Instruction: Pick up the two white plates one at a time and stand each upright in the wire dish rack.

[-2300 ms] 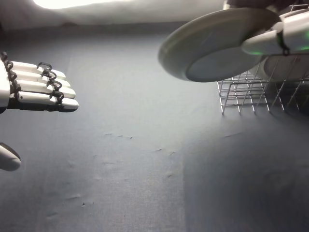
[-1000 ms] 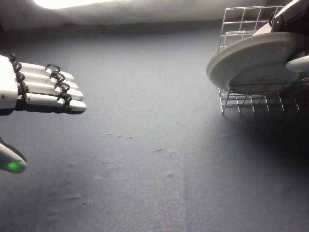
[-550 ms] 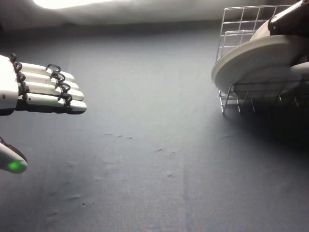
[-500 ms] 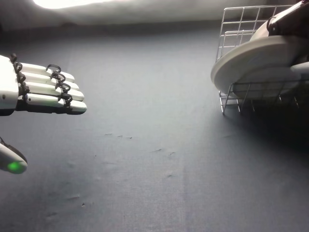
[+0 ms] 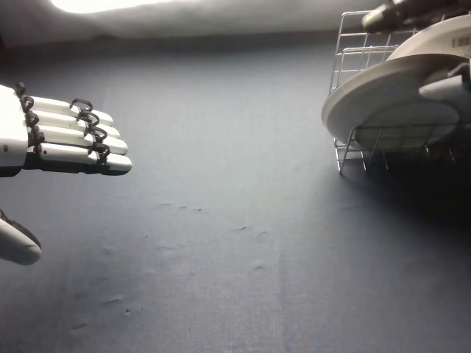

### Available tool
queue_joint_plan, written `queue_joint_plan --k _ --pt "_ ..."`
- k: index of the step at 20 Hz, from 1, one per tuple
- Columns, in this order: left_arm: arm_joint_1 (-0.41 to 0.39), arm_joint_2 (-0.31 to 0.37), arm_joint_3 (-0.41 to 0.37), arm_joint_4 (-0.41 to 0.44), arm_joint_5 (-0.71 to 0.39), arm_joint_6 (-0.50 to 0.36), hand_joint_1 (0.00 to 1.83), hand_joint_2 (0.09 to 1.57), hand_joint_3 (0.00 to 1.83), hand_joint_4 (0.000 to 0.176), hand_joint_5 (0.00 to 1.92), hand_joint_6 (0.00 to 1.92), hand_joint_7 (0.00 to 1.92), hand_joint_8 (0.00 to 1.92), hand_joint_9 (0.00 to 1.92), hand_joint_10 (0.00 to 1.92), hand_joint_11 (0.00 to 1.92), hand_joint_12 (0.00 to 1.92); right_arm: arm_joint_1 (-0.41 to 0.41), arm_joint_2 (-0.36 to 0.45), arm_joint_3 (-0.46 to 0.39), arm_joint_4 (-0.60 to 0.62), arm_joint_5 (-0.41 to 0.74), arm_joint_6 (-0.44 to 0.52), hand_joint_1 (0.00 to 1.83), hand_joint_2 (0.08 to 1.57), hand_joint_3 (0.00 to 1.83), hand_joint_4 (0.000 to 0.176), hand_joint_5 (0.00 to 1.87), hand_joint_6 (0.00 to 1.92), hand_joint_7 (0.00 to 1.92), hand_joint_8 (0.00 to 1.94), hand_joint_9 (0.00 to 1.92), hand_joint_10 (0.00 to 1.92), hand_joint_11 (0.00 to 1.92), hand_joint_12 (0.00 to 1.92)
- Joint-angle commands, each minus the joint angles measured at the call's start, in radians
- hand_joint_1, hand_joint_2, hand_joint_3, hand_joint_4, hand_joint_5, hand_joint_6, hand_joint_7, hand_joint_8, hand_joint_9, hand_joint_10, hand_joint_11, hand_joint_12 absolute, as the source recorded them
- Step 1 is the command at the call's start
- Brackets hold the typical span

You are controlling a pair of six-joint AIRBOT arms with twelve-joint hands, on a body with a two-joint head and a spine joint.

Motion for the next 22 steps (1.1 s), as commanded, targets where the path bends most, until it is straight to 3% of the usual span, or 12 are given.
queue_joint_plan --k 1,2,4,7,9,15,18,19,20,22 --pt "-0.008 0.002 0.0 -0.064 -0.036 -0.005 0.0 1.09 0.0 0.0 0.0 0.0 0.0 0.0 0.0 0.0 0.0 0.0 0.024 0.002 -0.009 0.003 0.118 0.004 1.25 0.98 0.0 0.0 0.5 0.0 0.54 0.0 0.54 0.0 0.2 1.03" --pt "-0.009 0.001 0.0 -0.064 -0.036 -0.005 0.0 1.09 0.0 0.0 0.0 0.0 0.0 0.0 0.0 0.0 0.0 0.0 0.042 0.002 -0.023 -0.018 0.118 0.005 1.15 1.0 0.0 0.0 0.33 0.0 0.34 0.0 0.34 0.0 0.01 1.06" --pt "-0.009 0.001 -0.004 -0.064 -0.036 -0.005 0.0 1.08 0.0 0.0 0.0 0.0 0.0 0.0 0.0 0.0 0.0 0.0 0.064 0.002 -0.051 -0.071 0.126 0.005 1.09 1.02 0.01 0.0 0.27 0.0 0.24 0.0 0.23 0.0 0.0 0.93" --pt "-0.008 0.0 -0.004 -0.035 -0.038 -0.005 0.0 1.1 0.01 0.0 0.0 0.0 0.0 0.0 0.0 0.0 0.0 0.0 0.063 0.002 -0.071 -0.221 0.182 0.005 1.02 1.02 0.0 0.0 0.23 0.0 0.18 0.0 0.18 0.0 0.0 0.8" --pt "-0.005 -0.003 -0.003 -0.03 -0.038 -0.004 0.0 1.09 0.0 0.0 0.0 0.0 0.0 0.0 0.0 0.0 0.0 0.0 0.051 -0.003 -0.072 -0.34 0.233 0.005 1.02 1.01 0.0 0.0 0.25 0.01 0.2 0.01 0.2 0.01 0.0 0.82" --pt "-0.006 -0.007 -0.017 -0.007 -0.033 0.008 0.0 1.08 0.0 0.0 0.0 0.0 0.0 0.0 0.0 0.0 0.0 0.0 0.051 -0.024 -0.071 -0.651 0.364 -0.001 0.8 1.06 0.0 0.0 0.08 0.0 0.05 0.0 0.06 0.0 0.0 0.5" --pt "-0.005 -0.007 -0.038 0.03 -0.032 0.021 0.0 1.08 0.0 0.0 0.0 0.0 0.0 0.0 0.0 0.0 0.0 0.0 0.049 -0.033 -0.071 -0.725 0.408 -0.019 0.76 1.06 0.0 0.0 0.06 0.0 0.03 0.0 0.05 0.0 0.0 0.49" --pt "-0.003 -0.007 -0.045 0.033 -0.029 0.021 0.0 1.09 0.0 0.0 0.0 0.0 0.0 0.0 0.0 0.0 0.0 0.0 0.049 -0.034 -0.071 -0.747 0.421 -0.021 0.77 1.06 0.0 0.0 0.03 0.0 0.0 0.0 0.0 0.0 0.0 0.36" --pt "-0.003 -0.007 -0.052 0.033 -0.029 0.021 0.0 1.09 0.0 0.0 0.0 0.0 0.0 0.0 0.0 0.0 0.0 0.0 0.049 -0.035 -0.071 -0.769 0.431 -0.022 0.77 1.06 0.0 0.0 0.03 0.0 0.0 0.0 0.0 0.0 0.0 0.36" --pt "-0.003 -0.006 -0.058 0.033 -0.03 0.021 0.0 1.09 0.0 0.0 0.0 0.0 0.0 0.0 0.0 0.0 0.0 0.0 0.049 -0.036 -0.069 -0.806 0.453 -0.028 0.72 0.94 0.0 0.0 0.0 0.0 0.0 0.0 0.0 0.0 0.0 0.11"
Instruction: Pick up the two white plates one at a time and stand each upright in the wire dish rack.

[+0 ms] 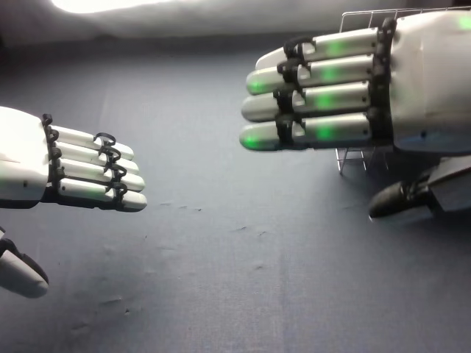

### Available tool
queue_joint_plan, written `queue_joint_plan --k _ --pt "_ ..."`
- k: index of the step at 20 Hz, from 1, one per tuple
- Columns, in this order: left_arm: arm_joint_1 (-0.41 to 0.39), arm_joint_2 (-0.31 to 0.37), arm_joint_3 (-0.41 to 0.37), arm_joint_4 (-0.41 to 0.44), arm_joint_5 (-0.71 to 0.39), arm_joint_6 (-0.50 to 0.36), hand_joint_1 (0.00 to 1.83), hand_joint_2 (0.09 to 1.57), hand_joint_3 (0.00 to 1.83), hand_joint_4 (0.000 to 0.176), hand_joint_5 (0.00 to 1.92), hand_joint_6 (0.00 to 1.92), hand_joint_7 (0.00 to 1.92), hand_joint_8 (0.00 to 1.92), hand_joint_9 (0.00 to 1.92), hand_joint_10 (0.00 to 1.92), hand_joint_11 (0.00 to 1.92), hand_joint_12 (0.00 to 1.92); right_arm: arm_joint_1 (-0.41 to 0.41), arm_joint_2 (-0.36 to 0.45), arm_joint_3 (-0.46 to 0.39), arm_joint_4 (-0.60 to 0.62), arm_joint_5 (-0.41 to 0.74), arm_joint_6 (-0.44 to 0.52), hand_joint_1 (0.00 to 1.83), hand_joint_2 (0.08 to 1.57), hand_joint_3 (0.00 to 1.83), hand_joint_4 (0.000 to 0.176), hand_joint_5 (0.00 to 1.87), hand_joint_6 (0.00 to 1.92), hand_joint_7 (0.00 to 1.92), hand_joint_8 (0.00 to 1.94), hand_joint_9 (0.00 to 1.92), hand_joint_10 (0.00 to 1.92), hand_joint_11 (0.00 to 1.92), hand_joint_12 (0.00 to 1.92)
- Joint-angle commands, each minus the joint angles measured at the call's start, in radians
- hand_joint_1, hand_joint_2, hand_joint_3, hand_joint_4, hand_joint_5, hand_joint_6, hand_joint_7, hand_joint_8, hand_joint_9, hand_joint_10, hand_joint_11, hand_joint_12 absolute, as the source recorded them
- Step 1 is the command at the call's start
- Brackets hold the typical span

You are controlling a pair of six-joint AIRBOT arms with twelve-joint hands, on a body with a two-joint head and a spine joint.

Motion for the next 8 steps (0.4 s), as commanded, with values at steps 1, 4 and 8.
queue_joint_plan --k 1,4,8 --pt "-0.005 0.005 0.0 -0.063 -0.031 0.001 0.0 1.1 0.01 0.0 0.0 0.0 0.0 0.0 0.0 0.0 0.0 0.0 0.005 0.002 0.0 0.05 0.099 -0.005 0.7 0.9 0.0 0.0 0.0 0.0 0.0 0.0 0.0 0.0 0.0 0.06" --pt "0.0 0.007 0.002 -0.063 -0.032 0.001 0.0 1.09 0.0 0.0 0.0 0.0 0.0 0.0 0.0 0.0 0.0 0.0 0.001 0.003 0.0 0.039 0.116 -0.006 0.7 0.82 0.0 0.0 0.0 0.0 0.0 0.0 0.0 0.0 0.0 0.0" --pt "0.009 0.008 0.002 -0.064 -0.032 0.001 0.0 1.09 0.0 0.0 0.0 0.0 0.0 0.0 0.0 0.0 0.0 0.0 -0.027 0.009 0.0 0.037 0.138 -0.007 0.69 0.77 0.0 0.0 0.0 0.0 0.0 0.0 0.0 0.0 0.0 0.0"
